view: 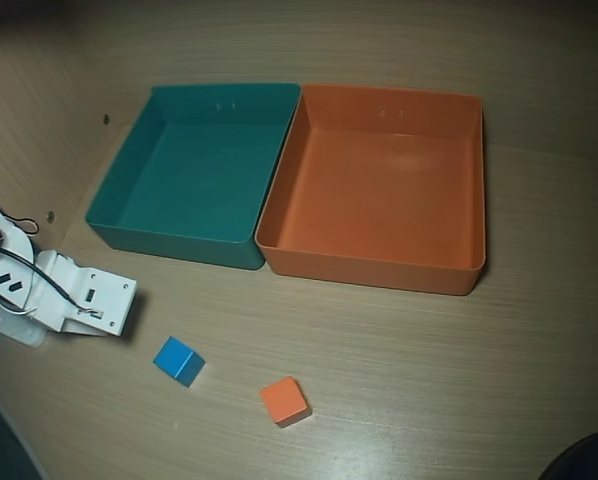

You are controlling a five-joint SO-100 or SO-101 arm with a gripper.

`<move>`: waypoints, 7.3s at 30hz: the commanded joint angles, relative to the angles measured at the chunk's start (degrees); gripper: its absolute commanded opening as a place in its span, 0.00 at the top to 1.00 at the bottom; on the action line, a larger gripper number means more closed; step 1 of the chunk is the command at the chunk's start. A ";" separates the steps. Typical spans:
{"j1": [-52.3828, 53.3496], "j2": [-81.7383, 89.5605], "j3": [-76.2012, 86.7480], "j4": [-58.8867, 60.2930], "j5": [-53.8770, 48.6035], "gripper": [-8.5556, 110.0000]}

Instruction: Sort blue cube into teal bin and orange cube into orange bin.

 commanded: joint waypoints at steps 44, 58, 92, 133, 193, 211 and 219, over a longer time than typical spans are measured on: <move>0.00 0.35 -0.53 0.62 -0.26 0.98; 0.18 -13.80 -24.70 0.62 -0.26 0.71; 9.40 -105.21 -96.33 0.53 -0.44 0.65; 8.44 -115.66 -100.28 0.53 -0.35 0.98; -42.98 -94.92 -87.01 0.44 0.26 0.65; -42.89 -94.57 -87.19 0.44 -0.26 0.64; -40.34 -93.87 -89.82 0.44 0.35 0.81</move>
